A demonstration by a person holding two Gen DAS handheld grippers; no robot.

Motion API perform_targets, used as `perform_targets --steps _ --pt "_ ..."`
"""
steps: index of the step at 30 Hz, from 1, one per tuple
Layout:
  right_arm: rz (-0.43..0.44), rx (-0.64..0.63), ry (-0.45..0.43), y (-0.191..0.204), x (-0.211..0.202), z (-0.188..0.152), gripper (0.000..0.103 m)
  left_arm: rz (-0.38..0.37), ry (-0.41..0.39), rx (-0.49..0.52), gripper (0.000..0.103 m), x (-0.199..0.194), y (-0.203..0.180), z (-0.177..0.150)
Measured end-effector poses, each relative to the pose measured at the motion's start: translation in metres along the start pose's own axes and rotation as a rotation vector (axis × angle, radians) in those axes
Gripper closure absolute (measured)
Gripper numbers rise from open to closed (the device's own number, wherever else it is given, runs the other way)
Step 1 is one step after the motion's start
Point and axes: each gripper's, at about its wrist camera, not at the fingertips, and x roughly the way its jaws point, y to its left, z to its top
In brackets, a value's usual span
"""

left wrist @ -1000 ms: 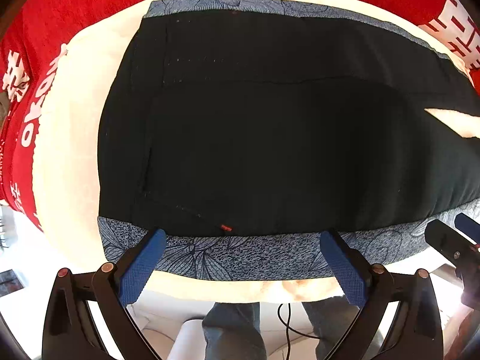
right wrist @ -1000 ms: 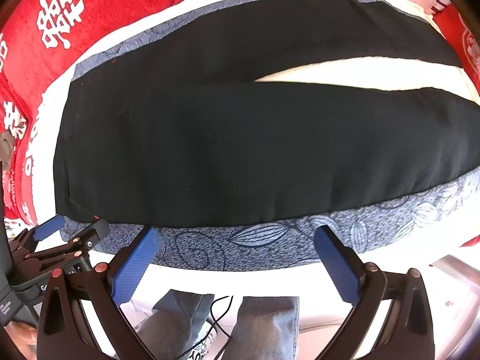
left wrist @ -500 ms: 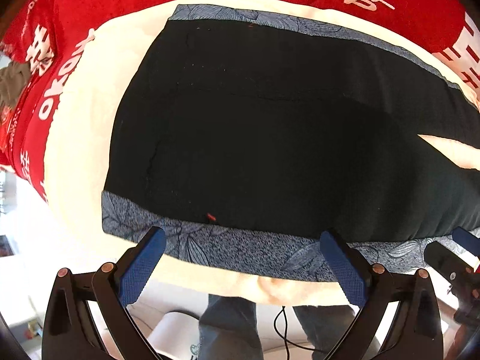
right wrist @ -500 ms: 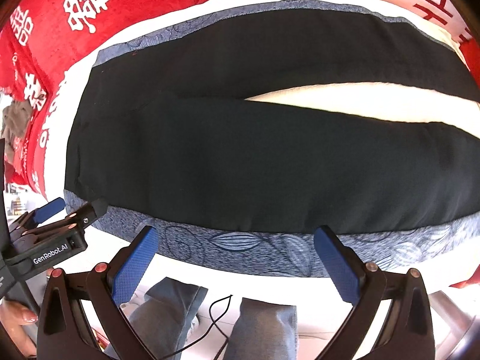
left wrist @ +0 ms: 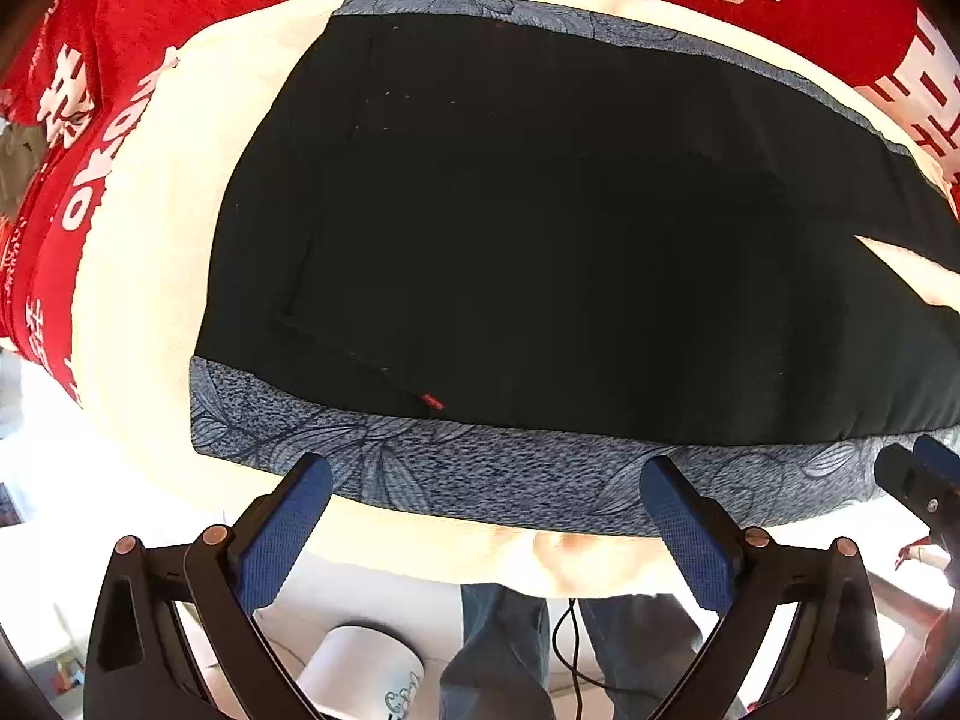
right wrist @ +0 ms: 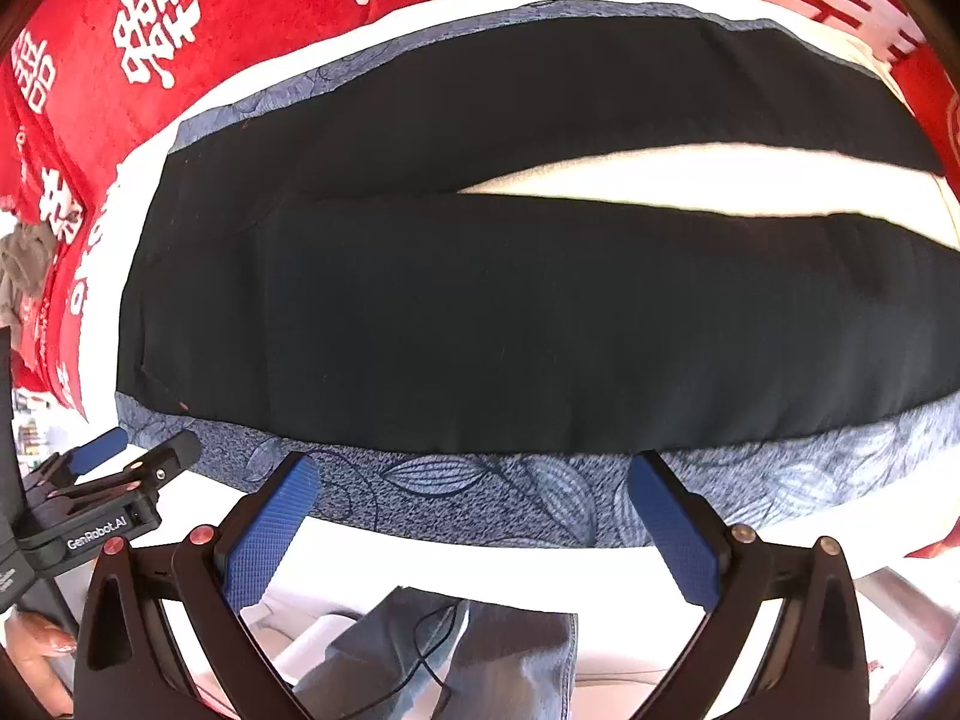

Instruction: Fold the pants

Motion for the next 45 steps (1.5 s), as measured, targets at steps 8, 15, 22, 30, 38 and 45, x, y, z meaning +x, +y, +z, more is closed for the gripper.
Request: perform_targets --steps 8,15,22,30,38,45 --pt "0.029 0.044 -0.024 0.012 -0.001 -0.023 0.0 -0.023 -0.008 0.026 0.0 0.0 0.027 -0.009" --pt "0.015 0.062 -0.02 0.023 0.004 -0.034 0.0 -0.028 -0.009 0.048 0.0 0.001 0.042 -0.014" --pt "0.002 0.056 -0.011 0.031 0.006 -0.039 0.0 -0.037 -0.014 0.054 0.0 0.004 0.051 -0.016" --pt "0.032 0.051 -0.018 0.037 0.006 -0.039 0.0 -0.037 -0.017 0.035 0.0 0.001 0.047 -0.017" --pt "0.127 0.056 -0.01 0.042 0.013 -0.045 0.0 -0.044 -0.01 0.006 0.0 0.009 0.053 -0.022" --pt "0.289 0.106 0.019 0.043 0.029 -0.054 0.0 -0.184 -0.016 -0.101 0.0 0.017 0.076 -0.03"
